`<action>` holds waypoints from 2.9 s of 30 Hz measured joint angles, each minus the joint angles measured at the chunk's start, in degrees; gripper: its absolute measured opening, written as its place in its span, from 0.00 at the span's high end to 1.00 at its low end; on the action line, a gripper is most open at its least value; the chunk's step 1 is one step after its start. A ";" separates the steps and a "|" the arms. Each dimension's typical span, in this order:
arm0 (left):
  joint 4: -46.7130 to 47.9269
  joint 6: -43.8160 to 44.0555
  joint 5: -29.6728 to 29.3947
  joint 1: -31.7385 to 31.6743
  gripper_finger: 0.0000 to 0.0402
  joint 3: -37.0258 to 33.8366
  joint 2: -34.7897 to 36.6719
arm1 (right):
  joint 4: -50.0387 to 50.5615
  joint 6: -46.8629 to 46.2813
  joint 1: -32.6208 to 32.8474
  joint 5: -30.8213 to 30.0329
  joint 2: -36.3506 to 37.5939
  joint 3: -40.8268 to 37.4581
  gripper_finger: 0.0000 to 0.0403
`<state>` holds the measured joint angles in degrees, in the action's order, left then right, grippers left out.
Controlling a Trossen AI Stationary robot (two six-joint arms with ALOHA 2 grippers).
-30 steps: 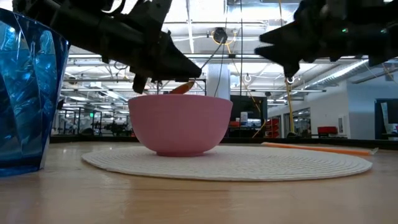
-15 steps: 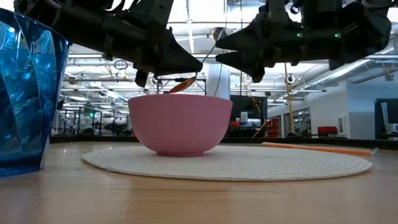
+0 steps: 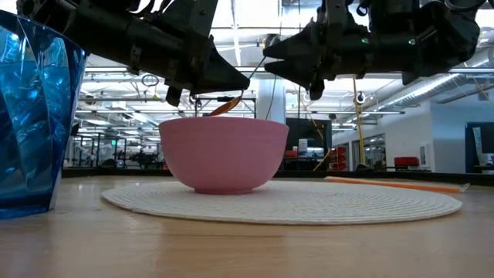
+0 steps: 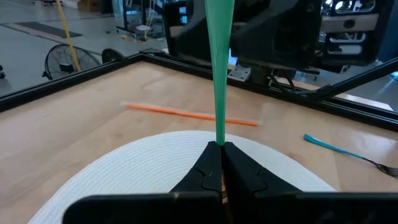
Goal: Pick & Place Utensil
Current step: Put the green spoon into the pink bowl
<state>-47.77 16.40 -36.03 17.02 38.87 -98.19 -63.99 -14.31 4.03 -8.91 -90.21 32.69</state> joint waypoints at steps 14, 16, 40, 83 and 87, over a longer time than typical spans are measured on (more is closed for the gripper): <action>0.13 -0.22 -0.57 0.00 1.00 0.00 0.00 | 4.09 2.74 -0.22 1.64 0.02 2.41 0.86; 0.44 -0.37 -0.67 0.00 1.00 0.00 0.00 | 4.07 3.22 -0.16 1.90 0.02 2.41 0.92; 1.22 -1.67 3.62 0.02 0.89 0.00 0.00 | 4.30 5.14 -0.30 1.46 0.02 2.41 1.00; 71.65 7.70 -18.03 10.23 0.67 -0.04 41.17 | 22.70 1.39 -8.09 23.01 -10.18 15.74 1.00; 71.56 8.20 -19.07 10.43 0.67 -0.40 41.18 | 22.22 1.22 -8.63 24.44 -10.75 15.74 1.00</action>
<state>23.79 24.60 -55.10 27.44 38.47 -57.01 -41.77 -13.08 -4.60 15.53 -100.97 48.42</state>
